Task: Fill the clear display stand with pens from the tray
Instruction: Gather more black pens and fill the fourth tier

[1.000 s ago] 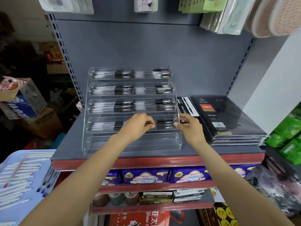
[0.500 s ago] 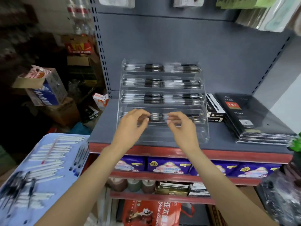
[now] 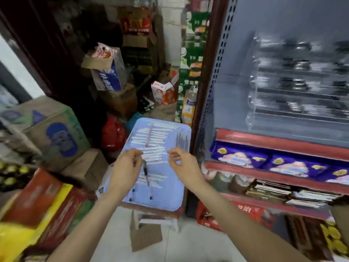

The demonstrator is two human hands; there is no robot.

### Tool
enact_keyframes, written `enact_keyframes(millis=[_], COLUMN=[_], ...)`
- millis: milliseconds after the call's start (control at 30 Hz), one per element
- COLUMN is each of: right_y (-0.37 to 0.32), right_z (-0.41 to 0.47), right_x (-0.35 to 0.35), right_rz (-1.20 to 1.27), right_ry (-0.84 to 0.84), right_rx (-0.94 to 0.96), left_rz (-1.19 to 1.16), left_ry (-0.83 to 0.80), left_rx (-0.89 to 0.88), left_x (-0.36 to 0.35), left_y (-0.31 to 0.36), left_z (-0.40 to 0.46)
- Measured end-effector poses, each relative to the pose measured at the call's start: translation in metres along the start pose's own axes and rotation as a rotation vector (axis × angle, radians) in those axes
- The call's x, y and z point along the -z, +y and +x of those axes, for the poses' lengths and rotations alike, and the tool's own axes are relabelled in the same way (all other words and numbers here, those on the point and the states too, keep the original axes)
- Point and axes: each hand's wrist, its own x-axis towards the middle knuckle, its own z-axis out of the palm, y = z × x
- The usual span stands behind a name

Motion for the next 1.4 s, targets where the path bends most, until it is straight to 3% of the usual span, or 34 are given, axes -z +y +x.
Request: enact_keyframes(millis=[200, 400, 500, 667, 1133, 1300, 1400], right_y=[0.007, 0.009, 0.010, 0.010, 0.014, 0.014, 0.013], right_z=[0.019, 0.035, 0.039, 0.042, 0.039, 0.038, 0.036], right_x=[-0.087, -0.124, -0.126, -0.122, -0.102, -0.096, -0.088], right_rz=[-0.226, -0.467, -0.542, -0.464, -0.174, -0.097, -0.005], right_ry=[-0.121, -0.133, -0.101, -0.053, 0.059, 0.072, 0.100], right_rx=[-0.222, -0.330, -0.342, -0.385, -0.462, -0.478, -0.480], left_rz=[0.172, 0.242, 0.423, 0.470, 0.623, 0.497, 0.125], left_ry=[-0.283, -0.325, -0.342, -0.323, -0.340, -0.314, -0.290], left_rx=[0.054, 0.046, 0.081, 0.199, 0.119, 0.111, 0.153], left_x=[0.016, -0.002, -0.014, -0.029, -0.048, -0.043, -0.035], left_y=[-0.088, -0.089, -0.081, -0.074, -0.062, -0.058, -0.057], left_z=[0.002, 0.020, 0.027, 0.034, 0.037, 0.037, 0.037])
